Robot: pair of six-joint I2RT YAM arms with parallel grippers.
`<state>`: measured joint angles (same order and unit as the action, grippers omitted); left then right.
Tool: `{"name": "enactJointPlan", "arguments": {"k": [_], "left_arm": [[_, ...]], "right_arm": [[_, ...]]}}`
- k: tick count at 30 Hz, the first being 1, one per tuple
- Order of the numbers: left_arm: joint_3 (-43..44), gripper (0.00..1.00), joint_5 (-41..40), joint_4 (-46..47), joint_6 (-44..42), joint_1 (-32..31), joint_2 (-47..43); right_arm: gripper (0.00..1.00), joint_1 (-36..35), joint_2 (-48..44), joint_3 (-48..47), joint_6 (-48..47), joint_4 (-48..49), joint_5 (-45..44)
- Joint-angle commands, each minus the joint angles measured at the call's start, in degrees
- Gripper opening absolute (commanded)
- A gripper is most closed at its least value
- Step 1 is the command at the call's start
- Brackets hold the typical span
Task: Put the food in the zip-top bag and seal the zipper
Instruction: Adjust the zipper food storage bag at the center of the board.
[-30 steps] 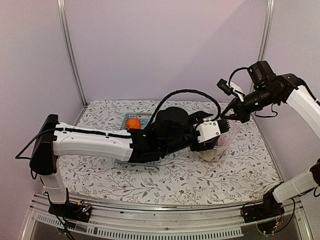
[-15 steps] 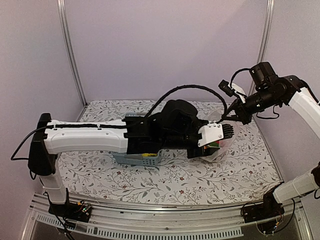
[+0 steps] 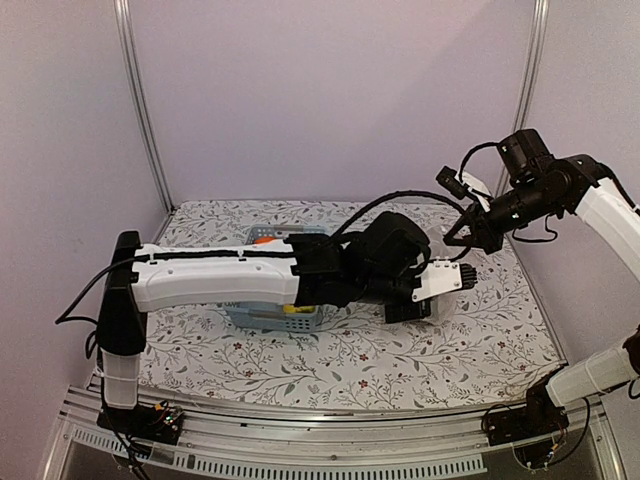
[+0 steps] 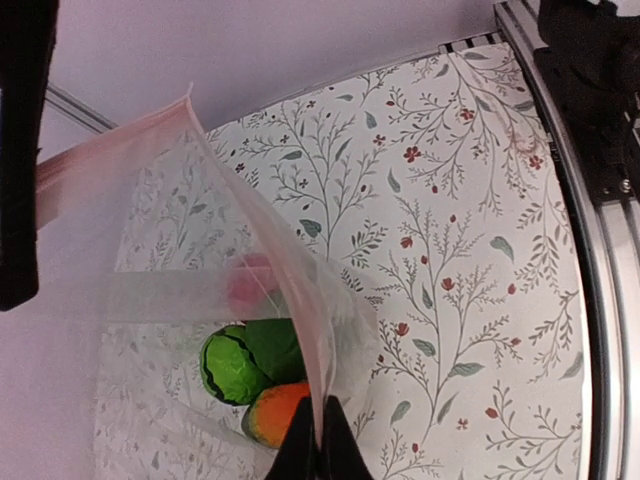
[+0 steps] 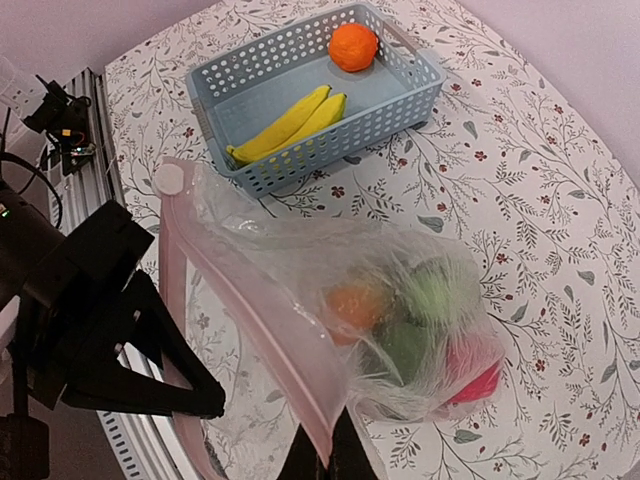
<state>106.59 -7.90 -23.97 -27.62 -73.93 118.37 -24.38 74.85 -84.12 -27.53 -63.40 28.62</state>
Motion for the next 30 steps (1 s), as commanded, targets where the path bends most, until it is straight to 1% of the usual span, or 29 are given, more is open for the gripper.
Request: {"name": "enactJointPlan", "arguments": {"k": [1, 5, 7, 8, 9, 10, 12, 14, 16, 18, 19, 20, 22, 25, 27, 30], "left_arm": [[2.2, 0.0, -5.9, 4.5, -1.9, 0.9, 0.3], [7.7, 0.0, -9.9, 10.0, -5.6, 5.0, 3.0], [11.3, 0.0, -10.0, 10.6, -6.9, 6.7, 4.7], [12.7, 0.0, -9.8, 10.6, -7.0, 7.2, 5.3], [13.0, 0.0, -10.0, 11.3, -7.0, 7.4, 5.6], [12.7, 0.0, -9.7, 11.6, -6.7, 7.2, 5.4], [10.1, 0.0, -7.6, 11.0, -5.6, 6.2, 3.7], [3.8, 0.0, -5.8, 13.0, -4.7, 5.1, 1.6], [-1.4, 0.0, -6.6, 16.4, -4.4, 4.5, 0.4], [-4.1, 0.0, -7.0, 17.8, -4.1, 4.4, 0.9], [-4.0, 0.0, -7.1, 17.9, -4.5, 4.5, 1.5], [-3.4, 0.0, -7.8, 18.0, -5.4, 4.5, 2.5], [0.0, 0.0, -9.6, 19.1, -8.3, 5.2, 5.0], [8.9, 0.0, -8.7, 18.5, -9.9, 7.9, 9.6], [14.1, 0.0, -7.9, 19.6, -9.7, 9.7, 12.0], [16.2, 0.0, -8.5, 24.7, -12.0, 10.4, 13.0]], "right_arm": [[0.0, -0.4, 1.2, -1.6, -0.3, 1.6, -4.3], [0.0, 0.2, 5.7, -9.7, 1.6, 4.4, -18.1], [0.0, 0.6, 7.5, -12.9, 2.1, 5.7, -20.3], [0.0, 0.7, 8.0, -13.1, 2.1, 5.6, -18.7], [0.0, 0.7, 7.9, -12.3, 1.7, 5.3, -14.8], [0.0, 0.6, 7.5, -11.5, 1.1, 4.7, -9.3], [0.0, 0.5, 6.3, -9.4, 1.0, 3.8, -4.8], [0.0, 0.5, 4.8, -6.4, 0.8, 4.4, -4.6], [0.0, 0.5, 2.7, -2.9, 0.9, 5.9, -6.5], [0.0, 0.5, 1.3, 0.1, 1.3, 7.5, -8.0], [0.0, 0.6, 1.1, 1.2, 1.5, 8.4, -9.4], [0.0, 1.0, 1.0, 1.5, 2.3, 9.6, -11.0], [0.0, 2.8, 2.2, -0.8, 3.0, 10.8, -12.8], [0.0, 7.2, 6.8, -8.4, 3.5, 11.5, -13.2], [0.0, 9.0, 10.2, -13.3, 4.7, 12.4, -15.7], [0.0, 9.5, 14.0, -19.0, 5.6, 12.7, -17.4]]}}
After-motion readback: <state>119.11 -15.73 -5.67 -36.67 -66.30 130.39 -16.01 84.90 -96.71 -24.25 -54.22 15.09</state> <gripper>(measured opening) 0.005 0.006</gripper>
